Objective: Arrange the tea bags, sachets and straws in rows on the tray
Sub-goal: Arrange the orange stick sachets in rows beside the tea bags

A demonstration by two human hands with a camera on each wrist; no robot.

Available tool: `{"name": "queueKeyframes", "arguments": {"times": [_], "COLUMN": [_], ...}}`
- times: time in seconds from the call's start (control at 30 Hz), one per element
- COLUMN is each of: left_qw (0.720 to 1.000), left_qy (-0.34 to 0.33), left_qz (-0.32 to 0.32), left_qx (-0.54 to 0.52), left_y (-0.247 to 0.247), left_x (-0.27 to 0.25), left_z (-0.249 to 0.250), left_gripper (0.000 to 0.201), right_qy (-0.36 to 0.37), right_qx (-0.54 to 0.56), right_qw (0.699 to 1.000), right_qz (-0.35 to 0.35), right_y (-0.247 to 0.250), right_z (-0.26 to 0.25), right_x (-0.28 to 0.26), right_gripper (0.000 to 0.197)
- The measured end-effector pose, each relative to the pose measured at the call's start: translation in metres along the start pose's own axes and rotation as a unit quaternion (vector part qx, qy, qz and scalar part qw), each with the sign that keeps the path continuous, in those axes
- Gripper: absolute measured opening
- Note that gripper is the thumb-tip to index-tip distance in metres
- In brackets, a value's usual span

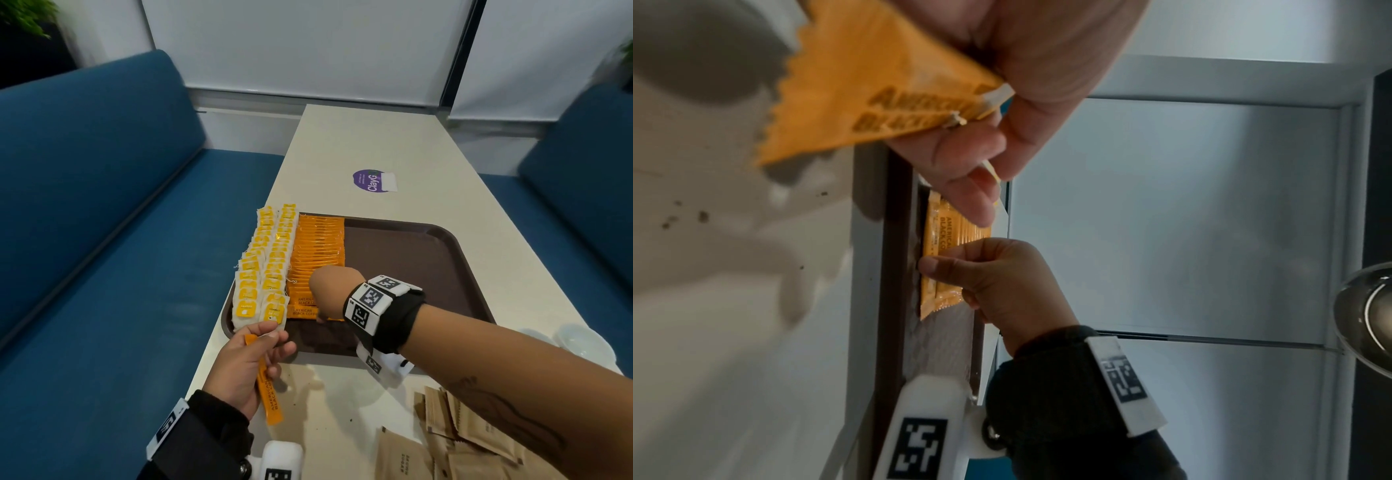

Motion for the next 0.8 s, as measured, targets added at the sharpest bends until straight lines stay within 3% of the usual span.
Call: {"name": "queueKeyframes", "arguments": {"times": [0.17,0.3,0.47,0.8], "left_qw": [1.0,1.0,1.0,1.0], "left_qy": [0.001,0.003,0.006,0.011], "left_qz": [0.001,0.005,0.002,0.009], "left_qx": [0.004,0.001,-0.007,-0.004], "left_y": [0.001,0.005,0.003,0.007], "left_x": [-0.001,-0.001,-0.001,0.0], "left_z": [-0.001,-0.003,-0.005,-0.006], "left_gripper": [0.012,0.012,0.012,0.011], "right_qy": [-0.005,-0.039,-0.091,-0.096], "right_qx": [0.027,0.079,0.102,0.159], "right_qw": [1.0,0.995,0.989,0.982], "right_qz": [0.013,0.054,0.05,0.041], "right_y": [0.002,0.008,0.009,0.009], "right_z": [0.004,0.019,0.032,0.033], "right_x": [-0.002,-0.005,-0.01,-0.01], "right_gripper": [0.042,0.056,0.079,0.078]}}
Point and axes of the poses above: each hand's wrist, its own x-axis towards the middle knuckle, its own y-axis out of the back of the hand, z = x × y, the point moved 10 cm from there along x, towards the middle knuckle, and after that the axes turned 9 degrees about x, right-handed, at the moved point
